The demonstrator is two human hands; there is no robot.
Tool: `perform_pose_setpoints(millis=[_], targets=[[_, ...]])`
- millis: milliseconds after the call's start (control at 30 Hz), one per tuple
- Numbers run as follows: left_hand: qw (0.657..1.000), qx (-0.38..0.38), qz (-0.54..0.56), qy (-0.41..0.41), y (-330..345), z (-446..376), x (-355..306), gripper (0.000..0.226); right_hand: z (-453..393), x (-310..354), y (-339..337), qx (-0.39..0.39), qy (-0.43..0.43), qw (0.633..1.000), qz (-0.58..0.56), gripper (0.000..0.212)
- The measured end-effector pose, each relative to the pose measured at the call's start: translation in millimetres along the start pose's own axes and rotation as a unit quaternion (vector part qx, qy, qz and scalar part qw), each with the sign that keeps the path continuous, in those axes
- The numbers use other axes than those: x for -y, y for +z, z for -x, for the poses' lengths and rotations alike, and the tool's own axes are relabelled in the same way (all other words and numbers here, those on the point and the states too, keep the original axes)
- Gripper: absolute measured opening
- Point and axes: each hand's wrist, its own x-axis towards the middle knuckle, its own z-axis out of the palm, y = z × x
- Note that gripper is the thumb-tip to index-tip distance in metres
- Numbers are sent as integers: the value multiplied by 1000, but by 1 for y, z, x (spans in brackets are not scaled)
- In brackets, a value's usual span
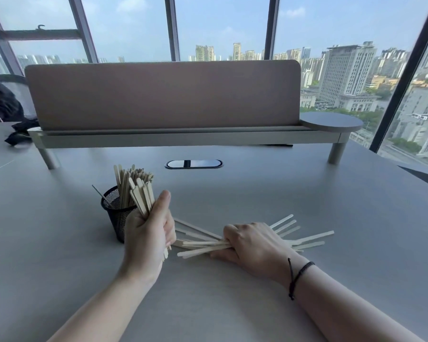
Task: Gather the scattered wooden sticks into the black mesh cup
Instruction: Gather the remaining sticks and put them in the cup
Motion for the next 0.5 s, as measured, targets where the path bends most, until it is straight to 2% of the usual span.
perform_pose_setpoints(millis=[167,300,400,500], targets=[[1000,-5,10,-1,1,3,-3,60,3,-2,-6,-18,-12,1000,-19,40],[1000,-10,2,-7,0,5,0,57,3,-8,-6,-53,-21,998,14,26],[999,-26,-27,3,-1,5,1,57,4,-11,-8,-143,-18,989,29,34],[999,-32,-31,2,-2,6,1,57,0,-10,-13,-186,0,982,-8,43]])
